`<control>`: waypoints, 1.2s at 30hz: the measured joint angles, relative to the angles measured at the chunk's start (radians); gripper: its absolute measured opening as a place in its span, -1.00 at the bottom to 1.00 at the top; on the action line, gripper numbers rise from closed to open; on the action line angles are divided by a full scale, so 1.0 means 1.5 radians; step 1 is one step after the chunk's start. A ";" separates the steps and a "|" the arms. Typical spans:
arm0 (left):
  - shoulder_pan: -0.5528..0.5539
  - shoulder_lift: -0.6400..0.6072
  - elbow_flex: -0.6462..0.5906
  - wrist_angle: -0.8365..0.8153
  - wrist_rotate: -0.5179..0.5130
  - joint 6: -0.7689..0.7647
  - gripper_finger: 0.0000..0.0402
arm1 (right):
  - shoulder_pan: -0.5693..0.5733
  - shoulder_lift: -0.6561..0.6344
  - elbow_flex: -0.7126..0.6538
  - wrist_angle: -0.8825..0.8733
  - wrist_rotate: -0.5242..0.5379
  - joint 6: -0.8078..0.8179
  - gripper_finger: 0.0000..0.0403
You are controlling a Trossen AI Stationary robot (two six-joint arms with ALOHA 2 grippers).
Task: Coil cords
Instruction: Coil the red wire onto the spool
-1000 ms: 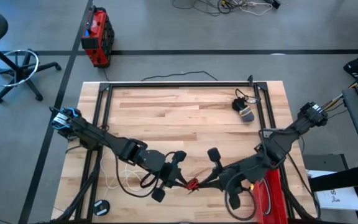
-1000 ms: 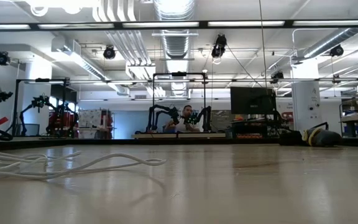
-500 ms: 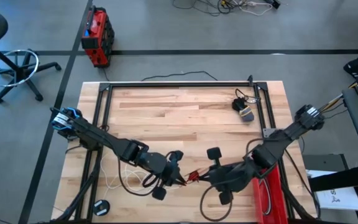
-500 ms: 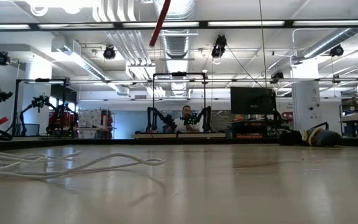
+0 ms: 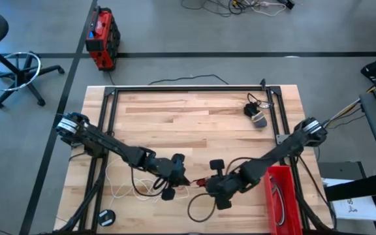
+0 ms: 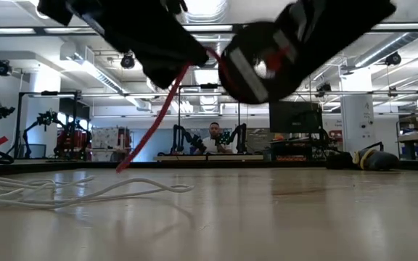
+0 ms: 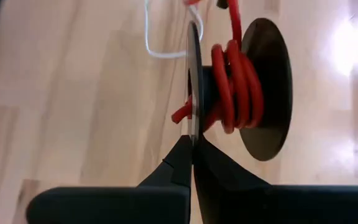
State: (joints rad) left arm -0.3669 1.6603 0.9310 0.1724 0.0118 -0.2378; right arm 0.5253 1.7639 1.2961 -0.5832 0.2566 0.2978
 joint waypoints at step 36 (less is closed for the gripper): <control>0.007 0.223 0.254 -0.240 0.019 -0.005 -0.35 | -0.090 0.031 -0.044 -0.157 -0.196 -0.014 -1.00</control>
State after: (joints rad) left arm -0.3557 1.9945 1.3116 -0.1879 0.0405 -0.2447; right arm 0.3899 1.8103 1.2303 -0.8191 -0.0374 0.2773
